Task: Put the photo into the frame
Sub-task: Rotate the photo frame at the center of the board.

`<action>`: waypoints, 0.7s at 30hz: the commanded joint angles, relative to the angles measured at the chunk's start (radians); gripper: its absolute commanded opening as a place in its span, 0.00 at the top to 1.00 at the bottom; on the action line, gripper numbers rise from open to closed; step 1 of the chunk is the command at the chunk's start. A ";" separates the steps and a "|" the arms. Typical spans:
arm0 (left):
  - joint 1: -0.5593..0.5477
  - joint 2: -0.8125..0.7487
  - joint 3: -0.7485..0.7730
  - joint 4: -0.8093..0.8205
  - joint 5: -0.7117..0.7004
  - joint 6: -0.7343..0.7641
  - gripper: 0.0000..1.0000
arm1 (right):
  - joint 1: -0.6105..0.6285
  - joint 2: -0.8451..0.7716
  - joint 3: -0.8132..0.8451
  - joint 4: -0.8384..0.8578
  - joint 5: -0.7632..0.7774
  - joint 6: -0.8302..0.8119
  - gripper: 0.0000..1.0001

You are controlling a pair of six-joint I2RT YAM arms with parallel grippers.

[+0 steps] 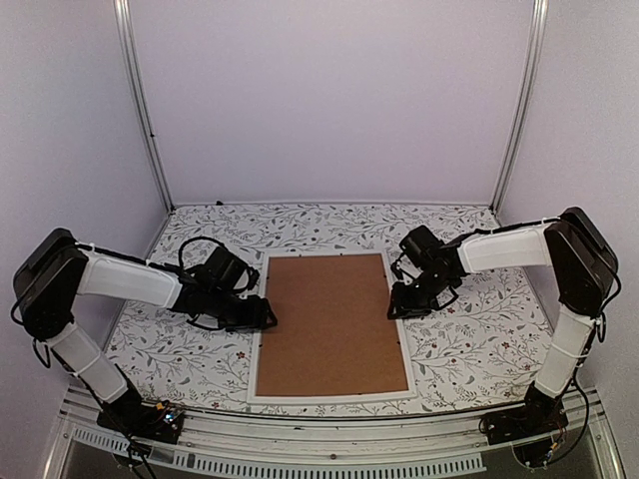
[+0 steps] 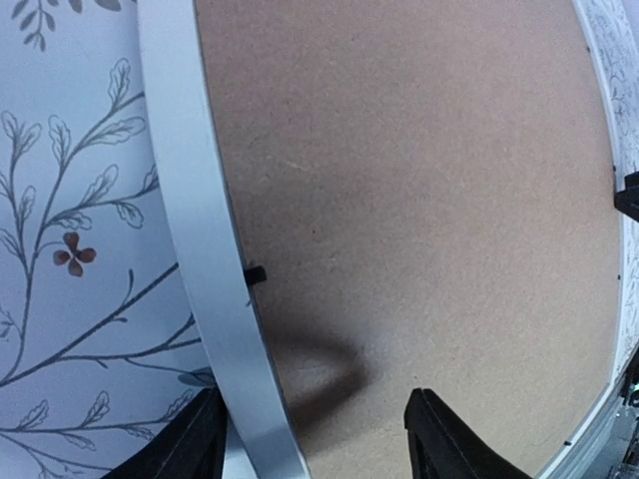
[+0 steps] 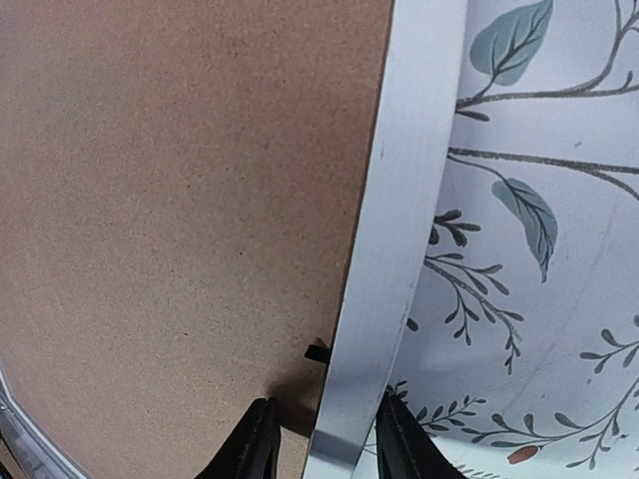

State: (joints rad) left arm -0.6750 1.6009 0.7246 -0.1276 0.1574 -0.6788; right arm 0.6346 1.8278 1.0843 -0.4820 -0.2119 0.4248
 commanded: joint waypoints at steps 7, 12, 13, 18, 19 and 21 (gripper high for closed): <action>-0.089 -0.131 -0.114 0.015 0.169 0.032 0.45 | 0.004 0.072 0.090 -0.089 0.202 -0.117 0.83; -0.128 -0.231 -0.101 -0.102 0.193 0.174 0.47 | -0.015 0.157 0.164 -0.120 0.313 -0.198 0.89; -0.127 -0.258 -0.092 -0.125 0.176 0.191 0.46 | -0.021 0.173 0.182 -0.124 0.330 -0.213 0.89; -0.092 -0.325 -0.009 -0.188 0.004 0.250 0.37 | -0.030 0.221 0.266 -0.135 0.400 -0.291 0.86; -0.073 -0.316 0.029 -0.197 -0.024 0.258 0.35 | -0.031 0.230 0.279 -0.135 0.410 -0.310 0.85; -0.032 -0.283 0.086 -0.193 -0.062 0.280 0.33 | -0.033 0.237 0.299 -0.135 0.419 -0.329 0.78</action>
State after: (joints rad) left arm -0.7712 1.2900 0.7071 -0.2939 0.2146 -0.4732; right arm 0.6209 2.0026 1.3632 -0.5800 0.0608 0.1780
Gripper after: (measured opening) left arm 0.655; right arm 0.163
